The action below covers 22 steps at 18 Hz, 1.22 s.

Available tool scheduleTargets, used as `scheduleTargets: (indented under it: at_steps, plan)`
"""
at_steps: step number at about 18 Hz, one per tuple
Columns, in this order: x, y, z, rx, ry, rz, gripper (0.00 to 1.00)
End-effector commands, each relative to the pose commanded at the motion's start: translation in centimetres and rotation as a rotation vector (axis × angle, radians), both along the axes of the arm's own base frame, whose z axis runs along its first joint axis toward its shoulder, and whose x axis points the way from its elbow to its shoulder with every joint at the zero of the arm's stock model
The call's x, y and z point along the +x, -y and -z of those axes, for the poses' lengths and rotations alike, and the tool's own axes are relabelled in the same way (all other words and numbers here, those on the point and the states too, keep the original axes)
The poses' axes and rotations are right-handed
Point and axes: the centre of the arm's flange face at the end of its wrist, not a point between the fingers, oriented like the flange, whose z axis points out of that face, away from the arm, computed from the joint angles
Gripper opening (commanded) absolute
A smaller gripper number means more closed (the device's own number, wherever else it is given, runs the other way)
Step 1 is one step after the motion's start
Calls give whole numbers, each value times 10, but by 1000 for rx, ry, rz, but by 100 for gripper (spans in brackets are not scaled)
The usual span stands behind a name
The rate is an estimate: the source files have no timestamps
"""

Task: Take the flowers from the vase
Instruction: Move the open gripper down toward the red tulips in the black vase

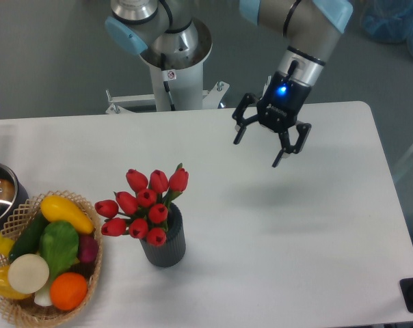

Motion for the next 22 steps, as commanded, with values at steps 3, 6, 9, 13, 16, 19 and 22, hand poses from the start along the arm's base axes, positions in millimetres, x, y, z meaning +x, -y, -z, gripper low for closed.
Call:
scheduleTargets:
  at_steps: [3,6,9,13,16,19,22]
  plan:
    - [11,-28,13,33,0,50,100]
    - [23,-45,18,45,7,86,100]
    - [26,-52,15,124,41,96,100]
    - [30,-63,16,196,92,111,100]
    - [37,-76,24,200,88,140,100]
    - [39,-86,25,227,103,155,100]
    - [43,-94,30,235,115,172,100]
